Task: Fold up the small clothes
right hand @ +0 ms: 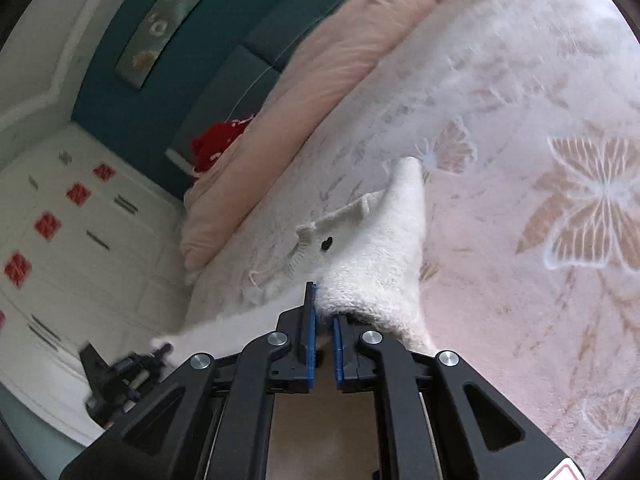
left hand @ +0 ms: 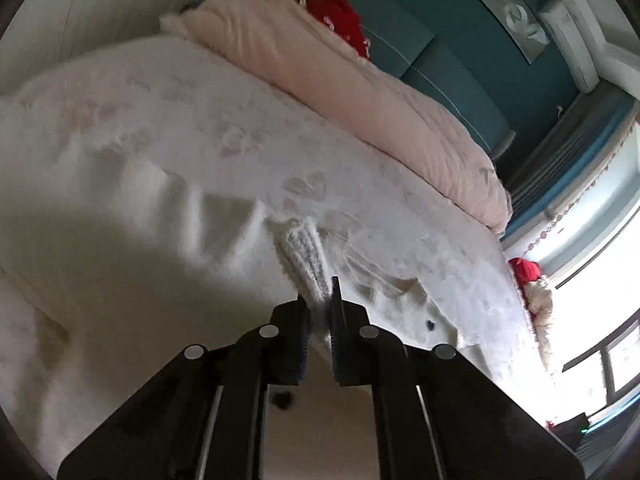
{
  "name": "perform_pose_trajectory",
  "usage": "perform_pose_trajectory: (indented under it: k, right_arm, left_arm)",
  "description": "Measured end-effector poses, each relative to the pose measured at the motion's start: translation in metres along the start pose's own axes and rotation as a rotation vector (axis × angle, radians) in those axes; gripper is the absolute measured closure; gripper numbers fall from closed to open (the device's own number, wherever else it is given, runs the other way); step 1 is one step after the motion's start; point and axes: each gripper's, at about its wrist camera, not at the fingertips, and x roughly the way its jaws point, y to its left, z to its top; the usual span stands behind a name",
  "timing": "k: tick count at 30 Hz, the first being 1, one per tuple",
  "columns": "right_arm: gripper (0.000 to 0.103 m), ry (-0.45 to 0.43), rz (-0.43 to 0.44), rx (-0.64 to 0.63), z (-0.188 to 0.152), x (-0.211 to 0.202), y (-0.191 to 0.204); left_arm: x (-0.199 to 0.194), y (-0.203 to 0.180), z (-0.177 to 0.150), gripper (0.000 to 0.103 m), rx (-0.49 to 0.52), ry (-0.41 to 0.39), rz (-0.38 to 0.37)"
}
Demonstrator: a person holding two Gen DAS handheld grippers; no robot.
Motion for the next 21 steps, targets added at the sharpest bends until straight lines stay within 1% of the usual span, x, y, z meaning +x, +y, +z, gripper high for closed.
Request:
perform_pose_trajectory:
  k: [1, 2, 3, 4, 5, 6, 7, 9, 10, 11, 13, 14, 15, 16, 17, 18, 19, 20, 21]
  right_arm:
    - [0.096, 0.039, -0.045, -0.023, -0.006, 0.009, -0.005]
    - [0.096, 0.116, -0.123, -0.042, -0.015, 0.028, -0.017]
    - [0.099, 0.183, -0.200, -0.051, -0.027, 0.044, -0.030]
    - [0.099, 0.166, -0.186, -0.052, -0.030, 0.044, -0.032]
    - [0.095, 0.142, -0.181, -0.060, -0.026, 0.036, -0.026]
    - [0.095, 0.132, -0.195, -0.070, -0.024, 0.029, -0.017]
    - [0.094, 0.109, -0.203, -0.084, -0.022, 0.021, -0.009]
    - [0.094, 0.045, -0.204, -0.146, -0.022, 0.000, 0.017]
    - [0.093, 0.014, -0.212, -0.185, -0.023, -0.008, 0.028]
    - [0.093, 0.002, -0.210, -0.240, -0.024, -0.006, 0.042]
    - [0.093, 0.026, -0.224, -0.291, -0.021, 0.007, 0.056]
    - [0.093, 0.052, -0.248, -0.306, -0.018, 0.022, 0.053]
    - [0.093, 0.084, -0.283, -0.302, -0.019, 0.035, 0.041]
    - [0.099, 0.145, -0.361, -0.281, -0.019, 0.056, 0.022]
    - [0.103, 0.173, -0.391, -0.244, -0.020, 0.069, 0.004]
    - [0.103, 0.153, -0.360, -0.206, -0.020, 0.063, -0.004]
    - [0.103, 0.120, -0.349, -0.169, -0.016, 0.056, -0.003]
    - [0.101, 0.074, -0.341, -0.158, -0.013, 0.043, 0.006]
    - [0.101, 0.039, -0.327, -0.168, -0.012, 0.036, 0.012]
  left_arm:
    - [0.012, 0.012, -0.006, 0.095, 0.014, 0.035, 0.036]
    - [0.021, 0.021, -0.012, 0.095, 0.017, 0.069, 0.065]
    - [0.041, 0.036, -0.027, 0.094, 0.022, 0.131, 0.118]
    - [0.053, 0.044, -0.037, 0.094, 0.029, 0.170, 0.152]
    - [0.057, 0.049, -0.046, 0.093, 0.042, 0.163, 0.149]
    - [0.053, 0.049, -0.053, 0.092, 0.074, 0.103, 0.131]
    - [0.050, 0.046, -0.058, 0.092, 0.084, 0.077, 0.125]
    - [0.050, 0.050, -0.060, 0.091, 0.060, 0.063, 0.107]
    - [0.052, 0.055, -0.061, 0.091, 0.037, 0.059, 0.083]
    - [0.048, 0.057, -0.059, 0.090, 0.026, 0.054, 0.068]
    - [0.045, 0.065, -0.061, 0.090, 0.003, 0.041, 0.035]
    - [0.046, 0.066, -0.062, 0.090, -0.003, 0.038, 0.026]
    - [0.047, 0.066, -0.060, 0.090, -0.004, 0.036, 0.024]
    - [0.049, 0.065, -0.061, 0.090, -0.002, 0.034, 0.025]
    - [0.049, 0.066, -0.061, 0.090, -0.001, 0.033, 0.026]
    - [0.045, 0.067, -0.062, 0.090, 0.003, 0.030, 0.028]
    - [0.046, 0.067, -0.063, 0.090, 0.008, 0.026, 0.030]
    - [0.043, 0.070, -0.064, 0.090, 0.008, 0.024, 0.028]
    - [0.043, 0.069, -0.063, 0.090, 0.006, 0.024, 0.025]
